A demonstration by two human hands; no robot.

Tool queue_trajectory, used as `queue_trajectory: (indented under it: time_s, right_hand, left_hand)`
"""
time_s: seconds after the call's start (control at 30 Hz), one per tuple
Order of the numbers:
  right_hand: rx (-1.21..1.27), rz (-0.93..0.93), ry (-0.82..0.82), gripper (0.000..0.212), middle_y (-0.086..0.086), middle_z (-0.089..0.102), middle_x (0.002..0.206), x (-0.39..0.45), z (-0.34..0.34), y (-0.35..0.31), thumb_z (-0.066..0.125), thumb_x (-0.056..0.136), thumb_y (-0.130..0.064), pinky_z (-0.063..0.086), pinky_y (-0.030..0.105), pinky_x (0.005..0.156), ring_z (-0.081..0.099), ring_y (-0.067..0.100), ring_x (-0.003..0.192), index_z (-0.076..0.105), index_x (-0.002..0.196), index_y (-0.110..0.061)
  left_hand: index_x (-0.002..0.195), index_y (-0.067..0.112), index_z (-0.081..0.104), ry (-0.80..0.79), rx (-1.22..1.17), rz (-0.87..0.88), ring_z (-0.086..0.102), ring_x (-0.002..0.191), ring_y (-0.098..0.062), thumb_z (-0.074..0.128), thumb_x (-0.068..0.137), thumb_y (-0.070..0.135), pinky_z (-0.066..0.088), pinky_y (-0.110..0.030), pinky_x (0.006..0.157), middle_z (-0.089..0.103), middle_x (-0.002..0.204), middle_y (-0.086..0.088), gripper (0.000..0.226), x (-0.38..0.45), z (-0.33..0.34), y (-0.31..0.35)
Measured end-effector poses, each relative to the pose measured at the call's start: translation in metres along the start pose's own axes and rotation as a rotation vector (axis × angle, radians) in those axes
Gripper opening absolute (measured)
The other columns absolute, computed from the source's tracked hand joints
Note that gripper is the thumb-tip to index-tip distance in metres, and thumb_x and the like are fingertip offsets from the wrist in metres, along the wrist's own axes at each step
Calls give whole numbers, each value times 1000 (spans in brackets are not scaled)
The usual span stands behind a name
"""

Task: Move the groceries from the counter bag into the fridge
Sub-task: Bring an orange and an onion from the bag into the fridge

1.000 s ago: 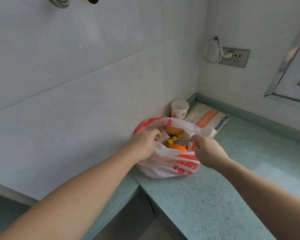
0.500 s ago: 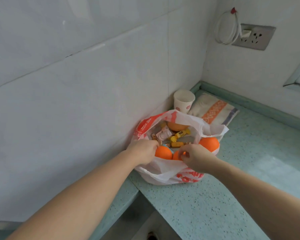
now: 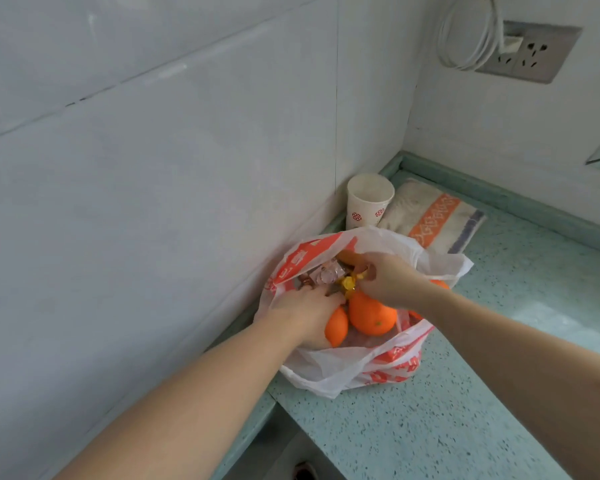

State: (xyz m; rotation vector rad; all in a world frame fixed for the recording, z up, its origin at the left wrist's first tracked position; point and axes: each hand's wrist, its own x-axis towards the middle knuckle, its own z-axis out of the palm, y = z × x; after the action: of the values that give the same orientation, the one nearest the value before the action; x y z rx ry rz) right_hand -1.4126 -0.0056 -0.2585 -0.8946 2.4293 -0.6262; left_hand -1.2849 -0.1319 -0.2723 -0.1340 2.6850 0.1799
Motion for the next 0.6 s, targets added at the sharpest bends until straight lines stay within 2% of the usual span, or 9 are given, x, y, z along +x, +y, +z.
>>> queue_trajectory:
  time_s: [0.1, 0.2, 0.27, 0.37, 0.47, 0.53, 0.6]
  right_hand:
    - [-110, -16, 69, 45, 2, 56, 113, 23, -6, 1, 58, 79, -17, 52, 31, 77, 56, 20, 99, 54, 123, -21]
    - [-260, -48, 80, 62, 0, 46, 132, 37, -8, 0, 62, 75, -27, 48, 34, 89, 49, 23, 115, 45, 135, -29]
    - [-343, -57, 65, 71, -1, 42, 140, 42, -3, 0, 65, 77, -29, 45, 35, 96, 46, 25, 123, 37, 142, -32]
    - [-398, -91, 38, 86, 2, 27, 153, 46, 7, -3, 66, 77, -21, 39, 39, 105, 34, 28, 137, 21, 151, -30]
    - [-462, -114, 53, 85, 1, 25, 155, 54, 14, -4, 65, 80, -20, 39, 40, 106, 30, 29, 139, 20, 151, -32]
    - [-496, -115, 74, 75, 3, 33, 151, 63, 18, -3, 64, 83, -25, 39, 42, 107, 35, 29, 137, 28, 148, -31]
    - [-435, -33, 28, 65, 6, 46, 138, 70, 15, -3, 67, 80, -31, 46, 42, 100, 47, 30, 125, 42, 140, -23]
  left_hand:
    - [134, 34, 38, 26, 47, 23, 49, 123, -29, 65, 74, 56, 40, -46, 98, 47, 139, -1, 70, 6, 0, -3]
    - [140, 38, 31, 155, -19, -6, 45, 128, -27, 71, 69, 51, 36, -47, 104, 42, 143, 2, 82, 8, -2, -13]
    - [143, 39, 26, 234, -124, -59, 45, 127, -28, 74, 70, 46, 43, -45, 99, 35, 147, 1, 87, 7, 0, -19]
    - [144, 37, 24, 301, -251, -141, 51, 120, -31, 75, 72, 39, 50, -43, 88, 25, 149, -2, 88, 10, 1, -26]
    - [140, 35, 31, 357, -381, -205, 51, 118, -32, 79, 68, 32, 51, -46, 89, 25, 143, -3, 86, 18, 2, -36]
    - [135, 34, 36, 355, -419, -215, 51, 115, -30, 80, 67, 28, 52, -47, 88, 27, 139, -1, 82, 23, 2, -40]
    - [134, 33, 38, 338, -438, -198, 50, 116, -29, 81, 67, 27, 51, -48, 90, 29, 138, 1, 80, 25, 4, -41]
